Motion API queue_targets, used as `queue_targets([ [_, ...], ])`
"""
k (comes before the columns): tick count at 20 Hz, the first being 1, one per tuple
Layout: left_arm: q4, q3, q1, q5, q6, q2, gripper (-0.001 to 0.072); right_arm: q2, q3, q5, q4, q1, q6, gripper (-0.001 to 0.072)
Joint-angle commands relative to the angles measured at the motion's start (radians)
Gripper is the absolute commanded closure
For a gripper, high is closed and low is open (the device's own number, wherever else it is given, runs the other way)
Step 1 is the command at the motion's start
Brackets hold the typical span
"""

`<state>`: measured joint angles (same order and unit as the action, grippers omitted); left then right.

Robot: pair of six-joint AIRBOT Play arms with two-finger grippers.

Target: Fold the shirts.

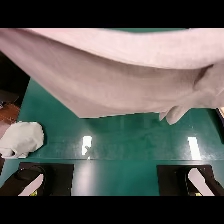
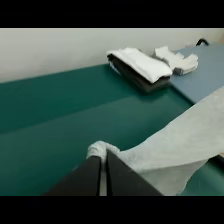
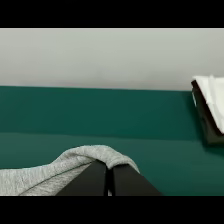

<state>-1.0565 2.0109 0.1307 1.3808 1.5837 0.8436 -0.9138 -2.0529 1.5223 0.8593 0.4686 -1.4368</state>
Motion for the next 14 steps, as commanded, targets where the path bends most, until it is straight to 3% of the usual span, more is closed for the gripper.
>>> queue_targets([
  [1, -0.146, -0.197, 0.000, 0.021, 0.013, 0.003, 0.0683, -0.108, 0.073, 0.069, 0.003, -0.031, -0.063, 0.0698],
  [3, -0.223, -0.412, 0.000, -0.119, 0.014, 0.003, 0.0683, -0.188, 0.174, 0.061, 0.013, -0.108, -0.063, 0.0698],
  [6, -0.246, -0.652, 0.000, -0.380, 0.017, 0.082, 0.0683, -0.344, 0.293, -0.021, 0.179, -0.276, -0.064, 0.0698],
  [9, -0.230, -0.677, 0.000, -0.573, 0.013, 0.286, 0.0683, -0.509, 0.333, -0.180, 0.289, -0.397, -0.063, 0.0698],
  [12, -0.183, -0.677, 0.000, -0.784, 0.013, 0.469, 0.0683, -0.625, 0.333, -0.381, 0.294, -0.438, -0.063, 0.0698],
  [14, -0.158, -0.677, 0.000, -0.847, 0.013, 0.555, 0.0682, -0.669, 0.332, -0.483, 0.294, -0.444, -0.063, 0.0698],
])
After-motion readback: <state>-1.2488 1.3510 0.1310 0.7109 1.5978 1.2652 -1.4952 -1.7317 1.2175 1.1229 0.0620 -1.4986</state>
